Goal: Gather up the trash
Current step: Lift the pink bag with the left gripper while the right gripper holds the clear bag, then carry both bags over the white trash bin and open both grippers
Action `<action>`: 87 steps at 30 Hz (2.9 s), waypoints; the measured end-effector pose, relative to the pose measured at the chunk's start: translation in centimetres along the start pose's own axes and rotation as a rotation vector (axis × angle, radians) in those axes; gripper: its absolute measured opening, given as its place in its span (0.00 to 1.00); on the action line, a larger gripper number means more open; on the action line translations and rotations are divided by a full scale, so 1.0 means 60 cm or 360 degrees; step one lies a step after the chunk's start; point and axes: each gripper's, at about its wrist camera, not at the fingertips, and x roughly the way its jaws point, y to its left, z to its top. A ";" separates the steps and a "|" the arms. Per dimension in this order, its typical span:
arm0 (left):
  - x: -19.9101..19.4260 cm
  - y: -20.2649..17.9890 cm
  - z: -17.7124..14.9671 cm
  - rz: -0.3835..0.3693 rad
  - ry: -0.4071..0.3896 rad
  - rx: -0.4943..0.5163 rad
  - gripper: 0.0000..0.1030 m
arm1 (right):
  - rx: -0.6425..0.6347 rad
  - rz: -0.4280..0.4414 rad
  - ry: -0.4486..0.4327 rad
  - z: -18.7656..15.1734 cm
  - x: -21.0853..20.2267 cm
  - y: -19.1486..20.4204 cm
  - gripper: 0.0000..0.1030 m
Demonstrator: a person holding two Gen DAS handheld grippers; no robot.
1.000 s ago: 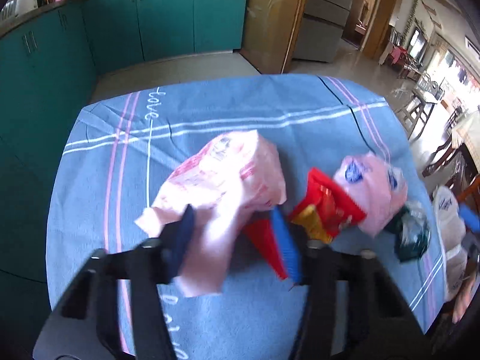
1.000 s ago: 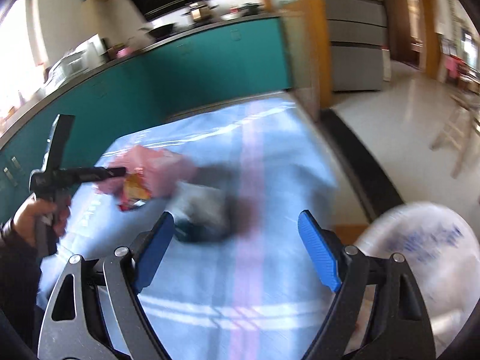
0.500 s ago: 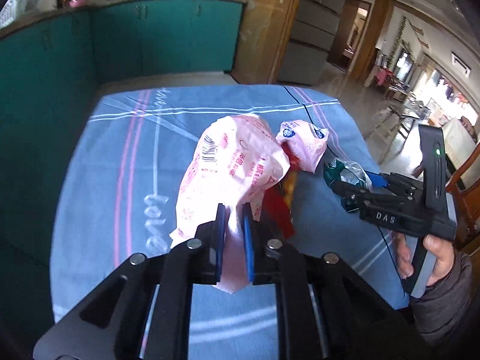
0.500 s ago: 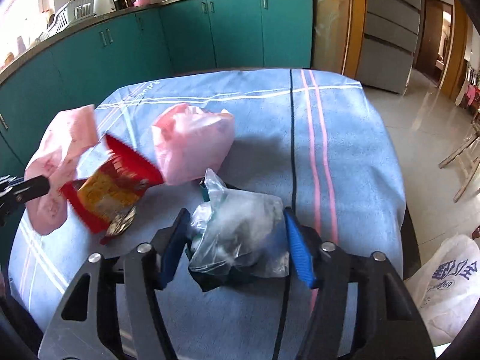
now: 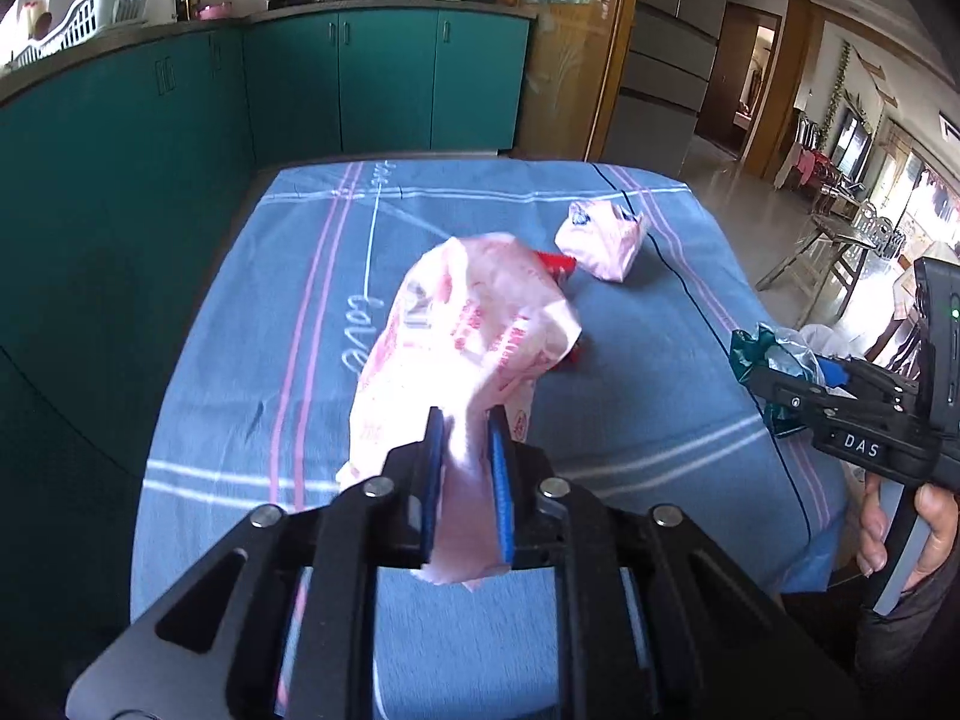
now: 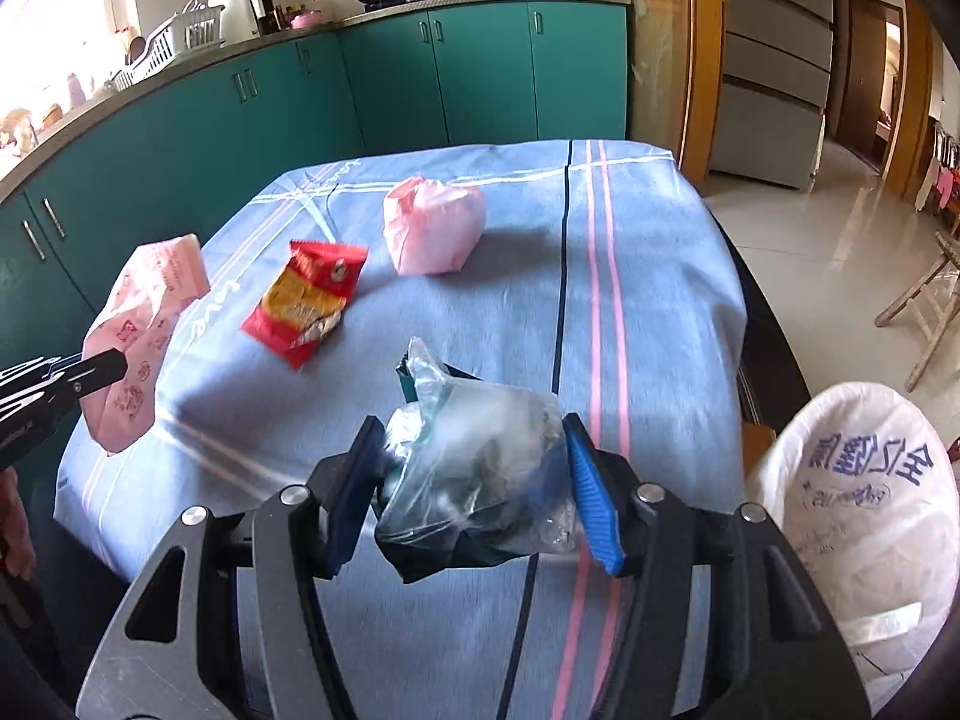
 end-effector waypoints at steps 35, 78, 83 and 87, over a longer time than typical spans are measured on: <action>0.077 -0.014 -0.016 0.0008 0.0163 -0.0019 0.93 | -0.0058 -0.0119 0.0120 -0.025 0.039 0.034 0.80; -0.019 -0.025 -0.002 -0.0009 -0.0110 -0.0028 0.29 | 0.0003 -0.0191 -0.0055 -0.025 -0.011 -0.009 0.59; -0.026 -0.042 0.001 -0.0023 -0.0120 0.0003 0.29 | 0.0096 -0.0276 -0.0148 -0.018 -0.048 -0.058 0.59; -0.026 -0.061 0.004 -0.0040 -0.0117 0.0034 0.29 | 0.0171 -0.0367 -0.0187 -0.023 -0.073 -0.103 0.59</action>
